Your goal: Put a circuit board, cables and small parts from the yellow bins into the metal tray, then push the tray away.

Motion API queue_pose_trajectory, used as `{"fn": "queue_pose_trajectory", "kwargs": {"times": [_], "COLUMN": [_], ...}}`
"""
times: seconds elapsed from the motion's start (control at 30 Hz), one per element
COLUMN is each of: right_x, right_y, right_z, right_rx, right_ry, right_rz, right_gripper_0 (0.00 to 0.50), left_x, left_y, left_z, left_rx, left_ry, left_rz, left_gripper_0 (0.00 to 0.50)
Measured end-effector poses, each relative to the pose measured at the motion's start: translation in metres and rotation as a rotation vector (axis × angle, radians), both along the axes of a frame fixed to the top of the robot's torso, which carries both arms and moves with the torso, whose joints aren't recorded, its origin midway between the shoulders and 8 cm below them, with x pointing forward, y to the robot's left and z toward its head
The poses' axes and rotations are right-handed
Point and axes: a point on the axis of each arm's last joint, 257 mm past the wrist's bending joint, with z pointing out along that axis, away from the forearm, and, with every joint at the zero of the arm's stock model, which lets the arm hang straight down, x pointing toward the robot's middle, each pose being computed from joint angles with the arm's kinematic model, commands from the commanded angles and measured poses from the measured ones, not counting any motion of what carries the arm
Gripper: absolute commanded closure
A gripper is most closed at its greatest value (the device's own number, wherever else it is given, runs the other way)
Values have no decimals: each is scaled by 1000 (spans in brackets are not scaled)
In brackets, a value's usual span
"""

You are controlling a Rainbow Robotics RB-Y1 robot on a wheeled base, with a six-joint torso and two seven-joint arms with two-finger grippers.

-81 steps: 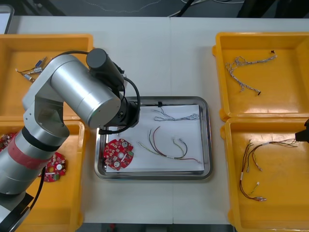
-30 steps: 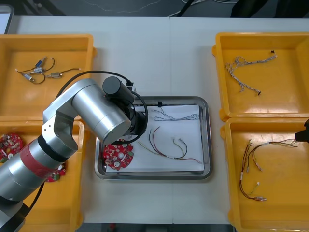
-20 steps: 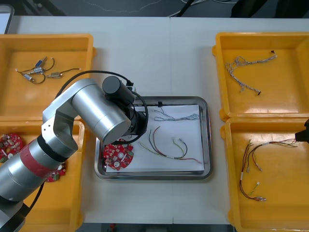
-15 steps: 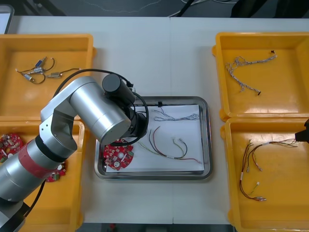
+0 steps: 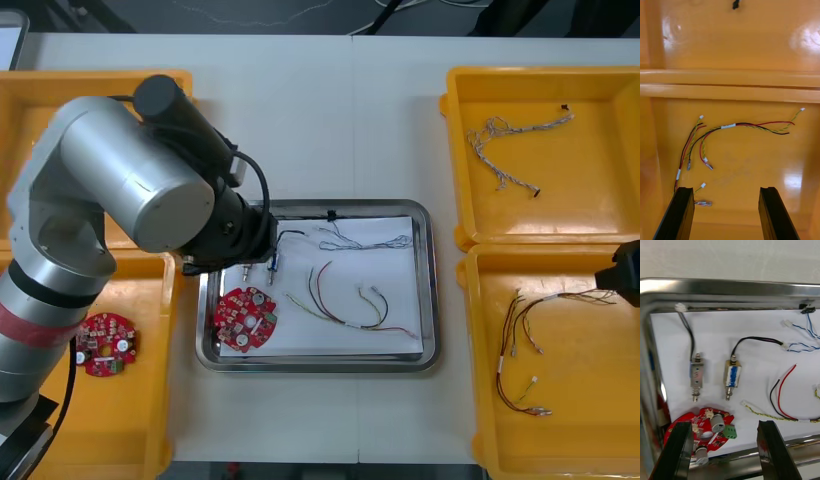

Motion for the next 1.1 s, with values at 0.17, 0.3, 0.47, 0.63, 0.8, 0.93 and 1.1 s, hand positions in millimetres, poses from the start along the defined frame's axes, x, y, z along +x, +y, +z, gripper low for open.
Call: {"fn": "queue_pose_trajectory", "kwargs": {"times": [0.17,0.3,0.47,0.63,0.8,0.93,1.1], "right_x": [2,2,1,1,-1,-2,-5], "right_y": [20,39,57,74,94,110,131], "right_z": [-4,-2,2,4,5,4,-1], "right_rx": [-4,22,49,32,1,-14,-36], "right_ry": [13,21,24,19,12,15,31], "right_rz": [62,122,181,244,332,388,464], "right_gripper_0": [0,0,0,0,0,0,0], "left_x": [0,3,9,14,17,15,7], "left_y": [23,37,47,58,75,87,106], "left_z": [11,18,29,44,55,63,68], "left_rx": [5,-5,-11,20,68,85,76], "left_ry": [18,22,-5,-54,-93,-115,-107], "left_rz": [60,100,101,35,-20,-31,-30], "left_gripper_0": [0,0,0,0,0,0,0]}}
